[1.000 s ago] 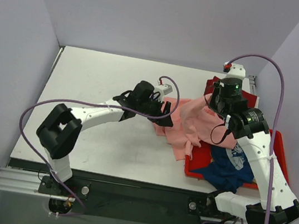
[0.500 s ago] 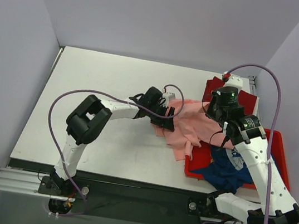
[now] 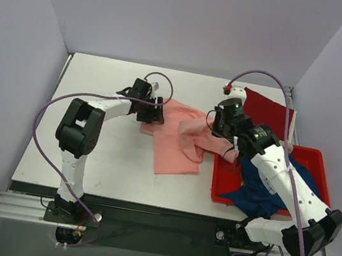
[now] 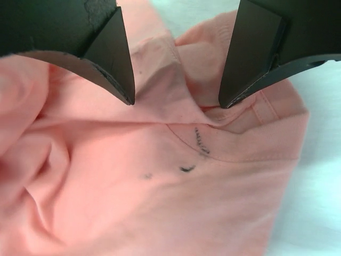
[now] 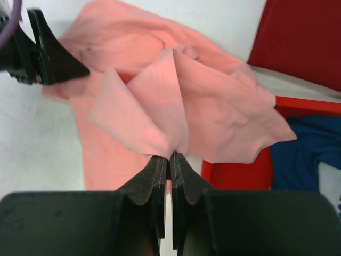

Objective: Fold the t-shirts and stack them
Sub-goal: Flatten out the tshirt

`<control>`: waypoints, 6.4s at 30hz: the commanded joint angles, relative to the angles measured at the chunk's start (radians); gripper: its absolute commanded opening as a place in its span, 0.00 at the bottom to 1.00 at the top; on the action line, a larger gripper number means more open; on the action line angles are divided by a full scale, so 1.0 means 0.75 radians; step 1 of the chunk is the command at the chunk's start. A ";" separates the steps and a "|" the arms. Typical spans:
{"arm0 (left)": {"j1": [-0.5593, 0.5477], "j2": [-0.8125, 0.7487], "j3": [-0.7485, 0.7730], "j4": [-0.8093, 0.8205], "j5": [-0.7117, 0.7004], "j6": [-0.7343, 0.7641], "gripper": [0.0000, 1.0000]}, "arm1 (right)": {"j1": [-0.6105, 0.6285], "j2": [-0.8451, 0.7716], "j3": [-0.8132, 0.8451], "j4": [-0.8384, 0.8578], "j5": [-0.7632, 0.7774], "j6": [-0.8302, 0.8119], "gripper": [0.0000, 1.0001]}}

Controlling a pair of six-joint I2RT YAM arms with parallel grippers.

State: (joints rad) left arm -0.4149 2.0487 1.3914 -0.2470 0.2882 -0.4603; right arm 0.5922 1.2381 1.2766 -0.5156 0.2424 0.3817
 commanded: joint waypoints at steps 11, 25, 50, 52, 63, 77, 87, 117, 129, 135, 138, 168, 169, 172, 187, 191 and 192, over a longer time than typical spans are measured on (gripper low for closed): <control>0.148 0.001 0.419 -0.315 -0.374 0.344 0.78 | 0.082 0.188 0.085 0.076 -0.106 0.009 0.00; -0.077 -0.655 -0.397 -0.532 -0.452 0.123 0.61 | 0.057 0.225 0.079 0.053 -0.129 0.054 0.00; -0.181 -0.418 -0.387 -0.616 -0.507 0.023 0.47 | 0.018 0.210 0.006 0.053 -0.166 0.090 0.00; -0.181 -0.396 -0.401 -0.595 -0.497 0.021 0.44 | 0.018 0.210 0.008 0.053 -0.166 0.088 0.00; -0.085 -0.390 -0.426 -0.499 -0.397 -0.006 0.00 | -0.041 0.178 -0.011 0.031 -0.143 0.080 0.00; 0.530 -0.621 0.353 -0.579 -0.202 -0.016 0.00 | -0.344 0.229 0.357 -0.026 -0.092 -0.222 0.00; 0.805 -0.831 0.763 -0.460 -0.135 -0.182 0.00 | -0.354 0.155 0.836 -0.067 -0.035 -0.398 0.00; 0.780 -0.253 1.495 -0.376 0.035 -0.348 0.00 | -0.207 0.593 1.067 0.295 0.006 -0.599 0.00; 0.823 -0.657 1.284 -0.168 -0.014 -0.444 0.00 | -0.043 0.379 1.098 0.346 0.092 -0.672 0.00; 0.925 -0.758 1.413 -0.172 0.015 -0.482 0.00 | 0.061 0.215 1.073 0.464 0.119 -0.687 0.00; 0.956 -0.764 1.545 -0.162 0.006 -0.479 0.00 | 0.102 0.153 1.063 0.522 0.117 -0.715 0.00; 0.565 -0.078 0.999 -0.626 -0.255 0.102 0.95 | -0.383 0.994 0.752 0.340 -0.278 -0.198 0.86; 0.515 -0.119 0.879 -0.626 -0.276 0.106 0.95 | -0.375 0.972 0.718 0.342 -0.313 -0.194 0.86; 0.494 -0.265 0.690 -0.661 -0.311 0.111 0.96 | -0.368 0.877 0.597 0.334 -0.415 -0.159 0.86; 0.688 -0.688 -0.206 -0.514 -0.296 0.059 0.97 | -0.135 0.936 0.317 0.329 -0.892 -0.081 0.84; 0.749 -0.631 -0.315 -0.432 -0.221 0.049 0.97 | -0.158 0.996 0.327 0.305 -0.861 -0.061 0.83; 0.766 -0.613 -0.345 -0.407 -0.162 0.039 0.97 | -0.168 1.038 0.347 0.279 -0.857 -0.055 0.83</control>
State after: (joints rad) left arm 0.1303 1.5673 1.1709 -0.6487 0.0883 -0.4305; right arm 0.4973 1.9976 1.5074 -0.2649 -0.3935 0.3164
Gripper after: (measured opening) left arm 0.972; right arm 0.833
